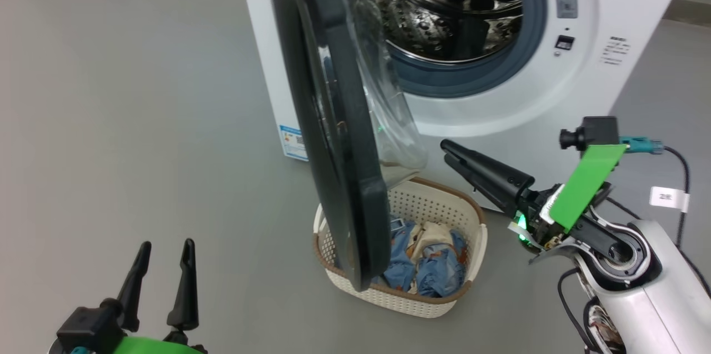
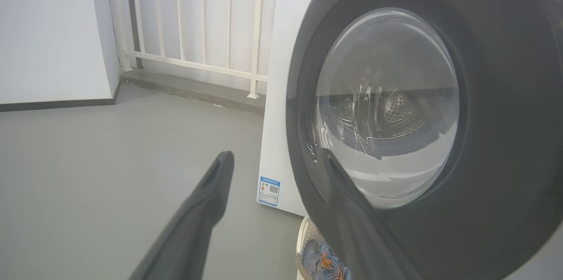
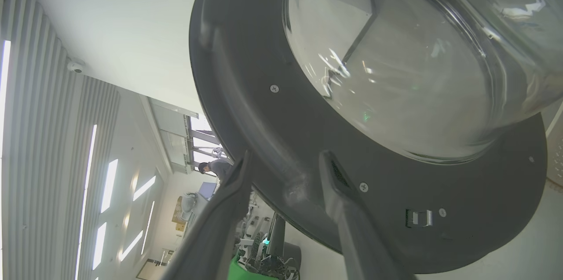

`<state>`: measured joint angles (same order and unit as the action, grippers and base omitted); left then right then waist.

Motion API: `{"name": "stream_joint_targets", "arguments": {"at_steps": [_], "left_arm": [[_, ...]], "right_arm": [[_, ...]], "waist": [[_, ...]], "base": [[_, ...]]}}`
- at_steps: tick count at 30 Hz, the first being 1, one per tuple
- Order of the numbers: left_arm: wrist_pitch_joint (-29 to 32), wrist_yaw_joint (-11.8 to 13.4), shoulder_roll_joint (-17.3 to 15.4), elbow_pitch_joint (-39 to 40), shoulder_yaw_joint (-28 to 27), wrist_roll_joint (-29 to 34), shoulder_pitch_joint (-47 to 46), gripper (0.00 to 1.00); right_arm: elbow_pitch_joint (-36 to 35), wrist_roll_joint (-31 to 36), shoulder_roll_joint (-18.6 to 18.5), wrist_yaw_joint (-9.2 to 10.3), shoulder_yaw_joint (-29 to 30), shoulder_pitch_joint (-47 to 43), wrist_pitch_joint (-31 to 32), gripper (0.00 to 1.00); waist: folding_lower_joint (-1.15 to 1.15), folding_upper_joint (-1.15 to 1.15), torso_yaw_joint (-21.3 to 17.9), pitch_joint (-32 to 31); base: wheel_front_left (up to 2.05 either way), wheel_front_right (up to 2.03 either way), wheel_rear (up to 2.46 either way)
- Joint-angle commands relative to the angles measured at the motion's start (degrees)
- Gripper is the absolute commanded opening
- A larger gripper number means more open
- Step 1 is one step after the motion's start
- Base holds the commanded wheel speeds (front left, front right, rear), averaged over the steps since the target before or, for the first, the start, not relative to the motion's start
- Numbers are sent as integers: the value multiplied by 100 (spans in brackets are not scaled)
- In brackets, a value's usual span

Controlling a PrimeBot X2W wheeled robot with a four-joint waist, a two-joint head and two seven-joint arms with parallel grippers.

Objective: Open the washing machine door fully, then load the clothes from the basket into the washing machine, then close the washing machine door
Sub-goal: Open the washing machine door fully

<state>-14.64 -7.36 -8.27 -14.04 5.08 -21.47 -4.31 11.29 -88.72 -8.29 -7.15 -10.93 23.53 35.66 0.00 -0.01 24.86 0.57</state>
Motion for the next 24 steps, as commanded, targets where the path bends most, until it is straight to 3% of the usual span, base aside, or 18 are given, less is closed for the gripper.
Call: {"name": "stream_joint_targets", "arguments": {"at_steps": [1, 9, 20, 24], "left_arm": [[-36, -13, -105, 196, -212, 69, -92, 100], [-36, -13, -226, 428, -126, 87, -18, 100], [-36, -13, -202, 564, -417, 180, 102, 100], [-36, -13, -193, 629, -551, 222, 166, 100]], "right_arm": [[-281, 154, -51, -34, -47, -23, -125, 100], [-1389, 1241, -551, -34, -473, -471, -1651, 100], [-1174, 2292, -1372, -34, -1222, -859, -3888, 100], [-893, 2650, -1469, -34, -1278, -935, -4520, 100]], "waist": [[0, 1, -181, -96], [0, 1, -745, -159], [0, 1, -1534, -178], [0, 1, -1811, -185]], "base": [[0, 0, 0], [0, 0, 0], [0, 0, 0], [0, 0, 0]]}}
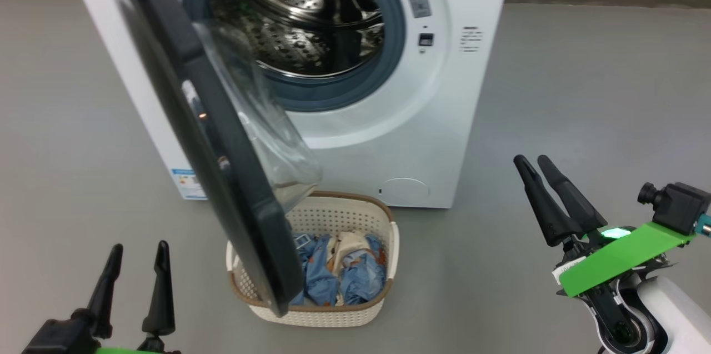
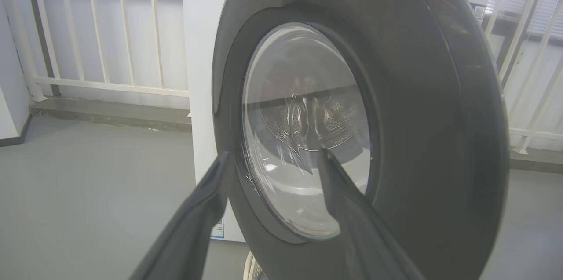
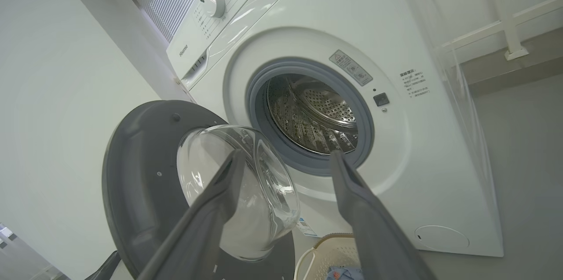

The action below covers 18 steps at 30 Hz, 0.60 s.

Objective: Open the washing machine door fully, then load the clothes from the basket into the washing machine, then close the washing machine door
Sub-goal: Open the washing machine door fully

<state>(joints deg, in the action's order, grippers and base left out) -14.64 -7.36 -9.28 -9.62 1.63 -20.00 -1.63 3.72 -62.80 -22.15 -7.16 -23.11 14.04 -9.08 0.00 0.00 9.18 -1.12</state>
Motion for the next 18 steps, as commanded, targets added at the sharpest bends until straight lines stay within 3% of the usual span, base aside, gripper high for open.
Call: {"name": "stream_joint_targets", "arguments": {"at_steps": [1, 10, 18], "left_arm": [[-36, -13, -86, 208, -241, 90, -80, 100], [-36, -13, 25, 359, -400, 184, 43, 100], [-36, -13, 39, 418, -491, 194, 85, 100]], "right_arm": [[-80, 147, -107, -33, -65, 2, -155, 100], [404, 991, -313, -33, 171, -304, -553, 100], [759, 1656, -71, -33, 528, -571, -588, 100]], "waist": [[0, 0, -309, -17], [0, 0, -660, 12], [0, 0, -810, 31]], "base": [[0, 0, 0], [0, 0, 0], [0, 0, 0]]}}
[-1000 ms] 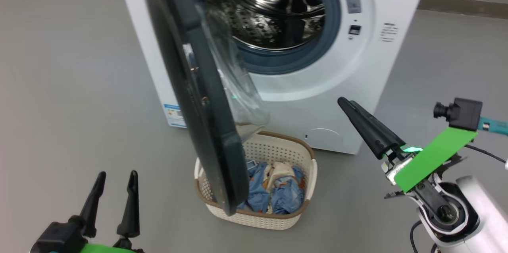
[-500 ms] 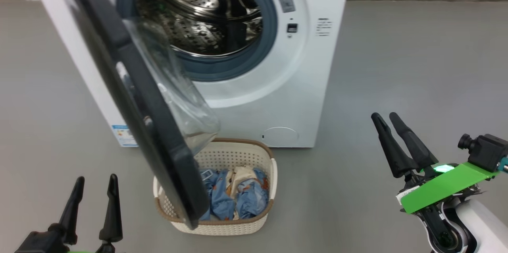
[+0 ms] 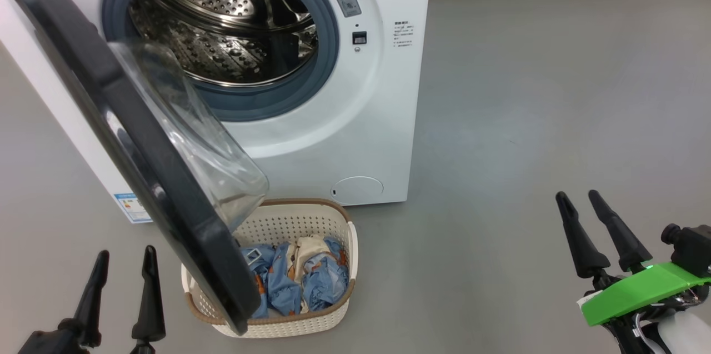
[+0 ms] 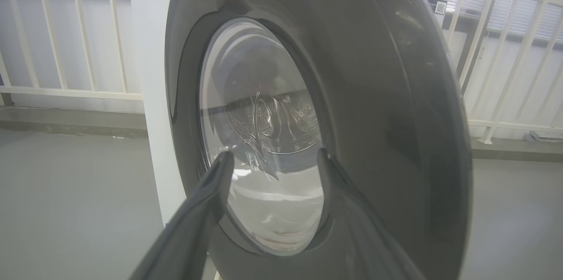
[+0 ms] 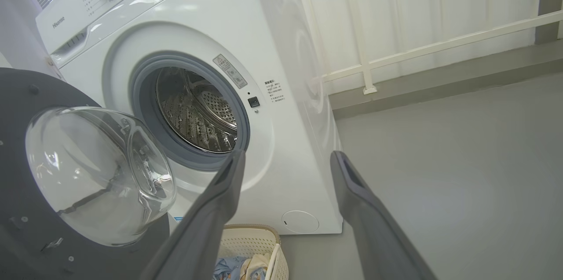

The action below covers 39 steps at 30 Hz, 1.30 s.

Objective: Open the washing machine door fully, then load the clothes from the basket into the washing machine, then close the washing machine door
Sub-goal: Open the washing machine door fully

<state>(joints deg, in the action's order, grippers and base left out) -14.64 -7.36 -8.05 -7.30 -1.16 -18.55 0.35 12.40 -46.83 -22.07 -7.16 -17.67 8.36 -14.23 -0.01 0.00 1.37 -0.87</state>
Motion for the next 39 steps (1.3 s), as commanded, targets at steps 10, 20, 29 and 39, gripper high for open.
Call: {"name": "stream_joint_targets", "arguments": {"at_steps": [10, 20, 29, 39], "left_arm": [[-36, -13, -120, 212, -223, 32, -124, 100], [-36, -13, -103, 175, -171, 35, -126, 100], [-36, -13, -89, 162, -139, 39, -176, 100], [-36, -13, -95, 138, -127, 52, -206, 100]], "right_arm": [[177, 1202, 377, -33, 893, -296, -76, 100], [213, 1749, 557, -33, 1129, -283, -76, 100], [285, 1840, 619, -33, 1155, -280, -76, 100], [349, 1843, 643, -33, 1130, -247, -76, 100]], "waist": [[0, 0, -126, 28], [0, 0, -103, 5], [0, 0, -35, -5], [0, 0, -5, -5]], "base": [[0, 0, 0], [0, 0, 0], [0, 0, 0], [0, 0, 0]]}}
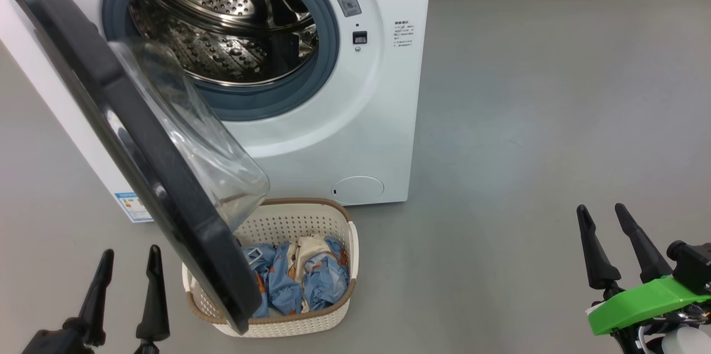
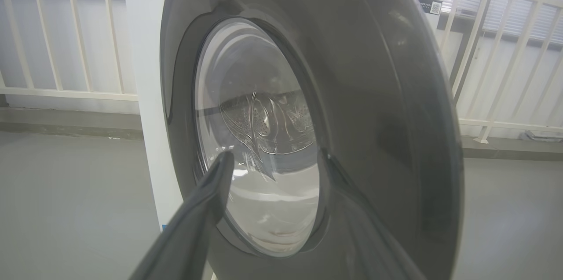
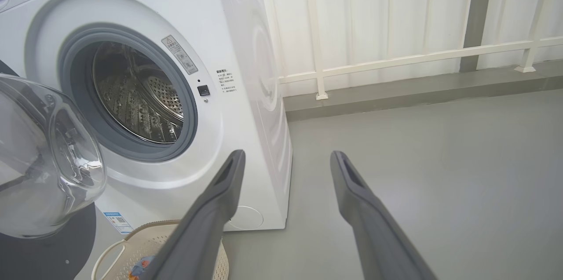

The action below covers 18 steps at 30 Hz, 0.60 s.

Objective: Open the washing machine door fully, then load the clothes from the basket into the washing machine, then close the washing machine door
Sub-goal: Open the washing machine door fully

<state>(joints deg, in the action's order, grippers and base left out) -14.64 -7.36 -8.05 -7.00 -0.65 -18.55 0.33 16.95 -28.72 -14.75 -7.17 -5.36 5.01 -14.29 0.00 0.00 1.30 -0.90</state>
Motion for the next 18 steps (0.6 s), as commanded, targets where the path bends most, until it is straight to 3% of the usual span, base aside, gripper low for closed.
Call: {"name": "stream_joint_targets", "arguments": {"at_steps": [1, 11, 12, 13, 14, 15, 18], "left_arm": [[-36, -13, -96, 105, -175, 50, -207, 100], [-36, -13, -87, 129, -164, 59, -201, 100], [-36, -13, -86, 133, -164, 57, -199, 94], [-36, -13, -78, 144, -168, 44, -201, 44], [-36, -13, -69, 177, -187, 30, -210, 10], [-36, -13, -53, 214, -213, 17, -212, 0], [-36, -13, -26, 317, -237, 17, -209, 0]], "right_arm": [[-99, 35, -86, -32, -105, 89, -71, 100], [-56, 44, -94, -32, -137, 99, -71, 100], [-52, 42, -94, -32, -140, 102, -71, 100], [-48, 41, -93, -32, -142, 104, -71, 100], [-46, 41, -92, -32, -143, 105, -71, 100], [-44, 40, -92, -32, -142, 105, -71, 100], [-34, 35, -86, -32, -140, 99, -71, 100]], "waist": [[0, 0, 5, -4], [0, 0, 22, -26], [0, 0, 25, -28], [0, 0, 28, -29], [0, 0, 31, -29], [0, 0, 36, -30], [0, 0, 51, -32]], "base": [[0, 0, 0], [0, 0, 0], [0, 0, 0], [0, 0, 0], [0, 0, 0], [0, 0, 0], [0, 0, 0]]}}
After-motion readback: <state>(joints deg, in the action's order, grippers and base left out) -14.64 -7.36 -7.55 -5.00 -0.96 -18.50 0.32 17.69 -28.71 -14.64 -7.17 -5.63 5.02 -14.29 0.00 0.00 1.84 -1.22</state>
